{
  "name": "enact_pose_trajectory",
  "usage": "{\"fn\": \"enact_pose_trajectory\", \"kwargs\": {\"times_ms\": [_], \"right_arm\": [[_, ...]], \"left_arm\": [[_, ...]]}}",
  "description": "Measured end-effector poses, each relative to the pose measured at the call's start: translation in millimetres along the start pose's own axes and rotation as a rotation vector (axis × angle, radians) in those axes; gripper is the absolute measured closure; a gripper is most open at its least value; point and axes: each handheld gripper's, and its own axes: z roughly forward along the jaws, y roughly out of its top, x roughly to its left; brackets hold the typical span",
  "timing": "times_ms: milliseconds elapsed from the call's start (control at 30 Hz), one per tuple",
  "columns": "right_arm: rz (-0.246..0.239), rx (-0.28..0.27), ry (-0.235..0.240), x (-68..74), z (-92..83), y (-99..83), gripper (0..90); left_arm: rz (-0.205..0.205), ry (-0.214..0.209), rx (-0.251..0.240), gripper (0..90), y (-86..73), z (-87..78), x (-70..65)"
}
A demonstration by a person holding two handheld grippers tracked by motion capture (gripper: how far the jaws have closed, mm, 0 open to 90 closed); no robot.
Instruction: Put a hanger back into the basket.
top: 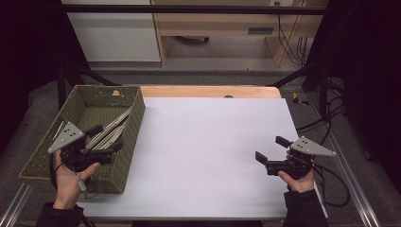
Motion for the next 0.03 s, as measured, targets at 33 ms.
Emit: {"fn": "enact_pose_trajectory", "kwargs": {"times_ms": [33], "right_arm": [[0.000,-0.001,0.000,-0.2,-0.1,0.0,2.3]], "left_arm": [[0.005,-0.009,0.001,5.8,-0.8,1.9,-2.8]]}}
